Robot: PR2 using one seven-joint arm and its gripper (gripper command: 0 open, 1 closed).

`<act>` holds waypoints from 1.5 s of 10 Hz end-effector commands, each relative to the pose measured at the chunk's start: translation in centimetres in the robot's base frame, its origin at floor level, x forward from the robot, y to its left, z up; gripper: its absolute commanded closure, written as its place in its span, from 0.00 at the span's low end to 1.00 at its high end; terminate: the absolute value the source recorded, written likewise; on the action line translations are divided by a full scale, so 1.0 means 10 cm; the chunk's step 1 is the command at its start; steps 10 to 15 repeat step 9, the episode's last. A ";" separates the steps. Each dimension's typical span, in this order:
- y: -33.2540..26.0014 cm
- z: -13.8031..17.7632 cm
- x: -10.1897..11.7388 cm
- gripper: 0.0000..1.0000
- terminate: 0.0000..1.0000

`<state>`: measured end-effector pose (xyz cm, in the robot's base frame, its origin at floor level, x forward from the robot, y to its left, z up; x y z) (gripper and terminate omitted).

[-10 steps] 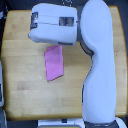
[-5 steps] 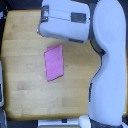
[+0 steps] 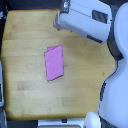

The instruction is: Folding a cloth

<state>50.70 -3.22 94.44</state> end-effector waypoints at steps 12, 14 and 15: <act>-1.49 -0.11 0.87 0.00 1.00; -1.49 -0.11 0.87 0.00 1.00; -1.49 -0.11 0.87 0.00 1.00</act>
